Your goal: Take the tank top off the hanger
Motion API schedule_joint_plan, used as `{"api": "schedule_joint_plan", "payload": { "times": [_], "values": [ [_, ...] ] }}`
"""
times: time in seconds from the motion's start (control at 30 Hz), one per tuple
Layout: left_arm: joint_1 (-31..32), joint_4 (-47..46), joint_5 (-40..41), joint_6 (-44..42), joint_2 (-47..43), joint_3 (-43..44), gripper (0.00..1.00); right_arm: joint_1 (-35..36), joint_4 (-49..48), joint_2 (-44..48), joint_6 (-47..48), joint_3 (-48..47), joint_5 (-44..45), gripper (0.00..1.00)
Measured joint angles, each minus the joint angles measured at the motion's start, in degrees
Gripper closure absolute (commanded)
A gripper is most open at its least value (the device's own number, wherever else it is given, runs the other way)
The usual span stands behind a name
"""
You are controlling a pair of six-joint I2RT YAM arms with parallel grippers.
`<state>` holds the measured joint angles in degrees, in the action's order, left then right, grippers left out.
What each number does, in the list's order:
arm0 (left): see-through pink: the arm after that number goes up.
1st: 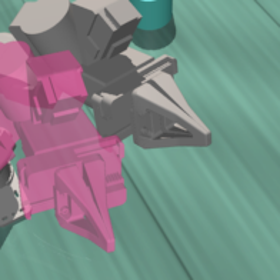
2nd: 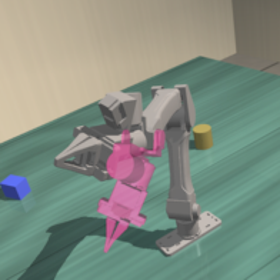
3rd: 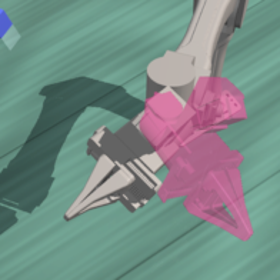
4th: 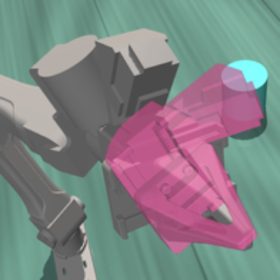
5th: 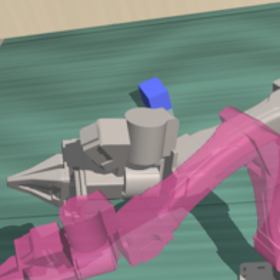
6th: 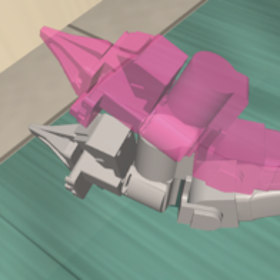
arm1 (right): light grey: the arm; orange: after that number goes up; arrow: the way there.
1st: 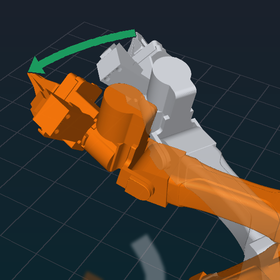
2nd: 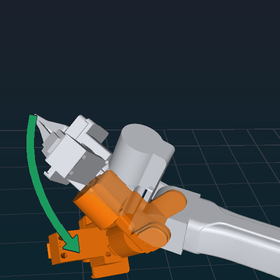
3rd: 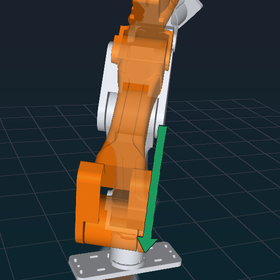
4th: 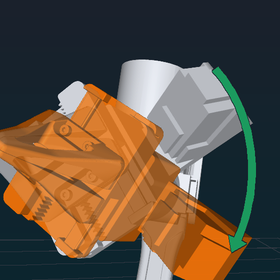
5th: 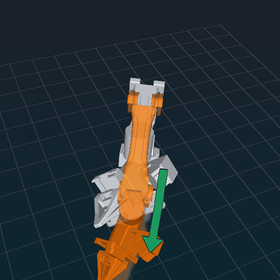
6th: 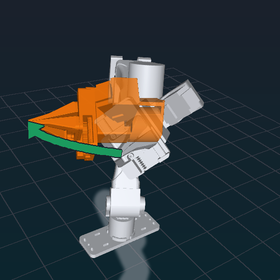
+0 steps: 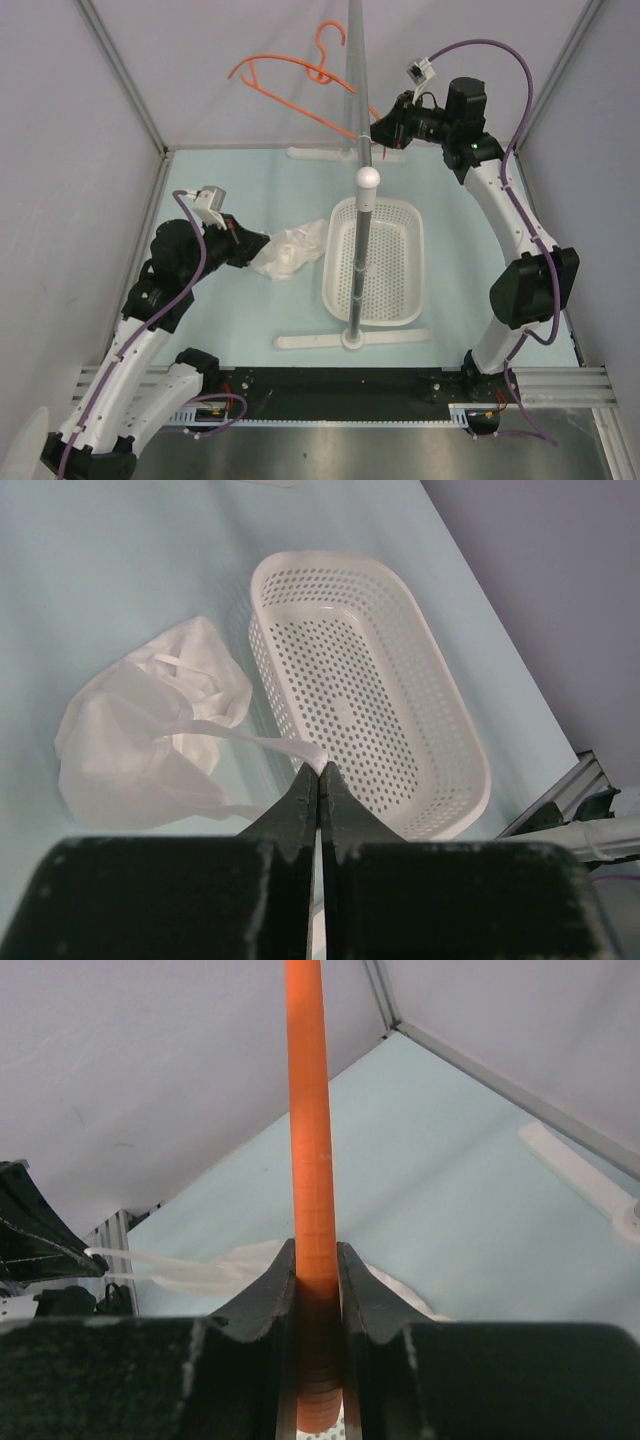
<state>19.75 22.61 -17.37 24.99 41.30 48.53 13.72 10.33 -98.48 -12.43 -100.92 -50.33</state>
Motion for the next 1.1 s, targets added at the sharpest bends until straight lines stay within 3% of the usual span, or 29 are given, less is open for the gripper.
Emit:
{"api": "schedule_joint_plan", "payload": {
  "times": [0.67, 1.1],
  "values": [
    [0.0, -0.6, -1.6, 0.0, -0.6, -0.1, 1.0, -1.1, -11.1, -3.5, -9.9, -7.2, 0.4, 1.0],
    [0.0, 1.5, -4.0, 0.5, -1.3, 2.8, 1.0, -2.8, -14.3, -3.5, -12.8, -5.3, 1.3, 1.0]
  ]
}}
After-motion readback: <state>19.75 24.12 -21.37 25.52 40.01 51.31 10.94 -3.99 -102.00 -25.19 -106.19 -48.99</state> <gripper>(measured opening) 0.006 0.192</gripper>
